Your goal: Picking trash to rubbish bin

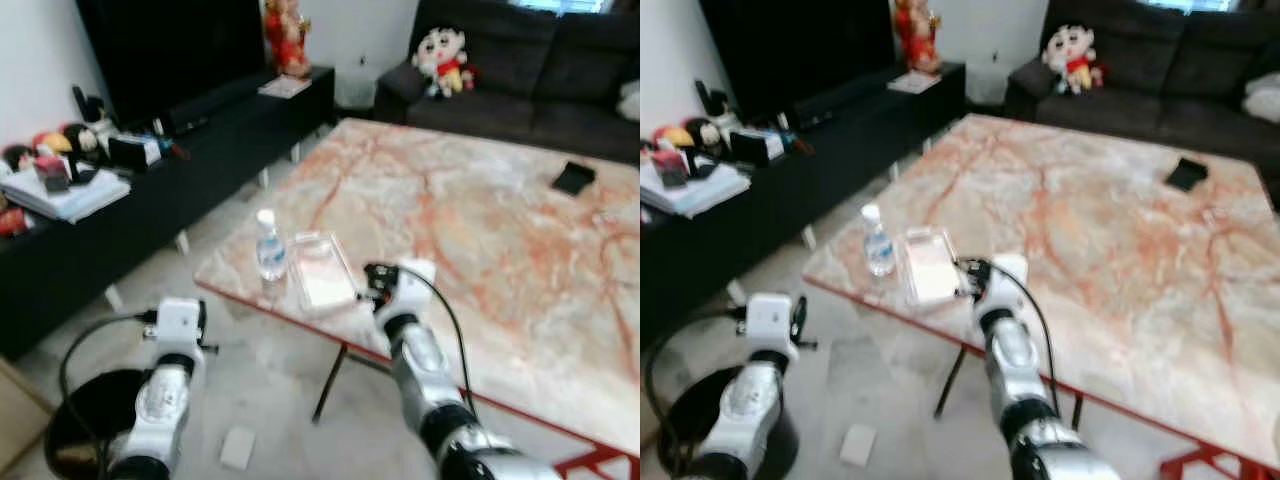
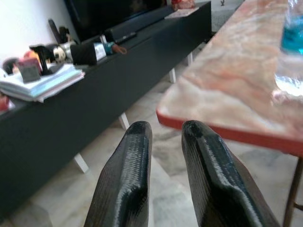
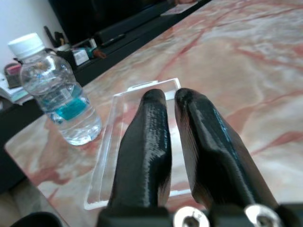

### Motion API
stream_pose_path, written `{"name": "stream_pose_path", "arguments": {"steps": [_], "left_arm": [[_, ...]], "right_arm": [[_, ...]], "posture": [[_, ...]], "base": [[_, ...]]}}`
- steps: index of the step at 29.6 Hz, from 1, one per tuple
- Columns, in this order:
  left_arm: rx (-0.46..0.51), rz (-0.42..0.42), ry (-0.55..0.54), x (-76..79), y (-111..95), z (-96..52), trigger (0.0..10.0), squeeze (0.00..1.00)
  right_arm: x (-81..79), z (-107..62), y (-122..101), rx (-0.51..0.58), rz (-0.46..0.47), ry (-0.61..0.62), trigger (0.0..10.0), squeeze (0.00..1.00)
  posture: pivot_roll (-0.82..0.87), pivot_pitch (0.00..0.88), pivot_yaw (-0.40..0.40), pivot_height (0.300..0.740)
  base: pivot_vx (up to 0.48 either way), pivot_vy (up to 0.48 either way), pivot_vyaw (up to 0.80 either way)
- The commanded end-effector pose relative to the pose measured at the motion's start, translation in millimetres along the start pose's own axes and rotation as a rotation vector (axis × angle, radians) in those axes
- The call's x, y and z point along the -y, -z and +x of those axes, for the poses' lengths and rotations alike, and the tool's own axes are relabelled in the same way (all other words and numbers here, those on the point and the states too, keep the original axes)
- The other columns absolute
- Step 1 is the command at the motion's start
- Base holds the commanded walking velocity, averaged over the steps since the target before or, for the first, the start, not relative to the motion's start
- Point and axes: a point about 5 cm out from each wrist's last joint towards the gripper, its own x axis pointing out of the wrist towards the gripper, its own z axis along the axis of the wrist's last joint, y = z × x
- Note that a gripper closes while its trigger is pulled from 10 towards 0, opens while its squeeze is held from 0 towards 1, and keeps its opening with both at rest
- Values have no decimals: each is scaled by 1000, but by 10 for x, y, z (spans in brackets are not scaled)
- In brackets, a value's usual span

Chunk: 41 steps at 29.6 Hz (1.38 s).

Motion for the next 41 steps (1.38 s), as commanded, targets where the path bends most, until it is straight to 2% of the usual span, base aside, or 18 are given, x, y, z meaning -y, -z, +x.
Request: {"name": "stream_pose_path", "arguments": {"steps": [1, 5, 18, 22, 36, 41], "left_arm": [[7, -13, 20, 86, -27, 19, 10000, 0], [7, -14, 22, 90, -28, 19, 10000, 0], [8, -17, 26, 102, -29, 16, 10000, 0], [10, -17, 31, 110, -30, 13, 10000, 0], [11, -24, 45, 159, -26, 4, 10000, 0], [15, -35, 52, 165, -25, 0, 10000, 0]], "right_arm": [[119, 2, -57, 13, -25, 26, 10000, 0], [107, 4, -60, 15, -25, 18, 10000, 0], [109, 7, -60, 12, -25, 14, 10000, 0], [94, 10, -52, 5, -25, 7, 10000, 0], [92, 6, -43, 0, -19, -4, 10000, 0], [74, -2, -14, -16, -15, -22, 10000, 0]], "posture": [[34, 0, 11, 740], [35, 0, 9, 740], [34, 0, 9, 740], [34, 0, 9, 740], [34, 0, 8, 740], [34, 0, 6, 740]], "base": [[334, 0, 0], [334, 0, 666], [334, 0, 0], [332, 0, 716], [312, 0, 0], [0, 0, 0]]}}
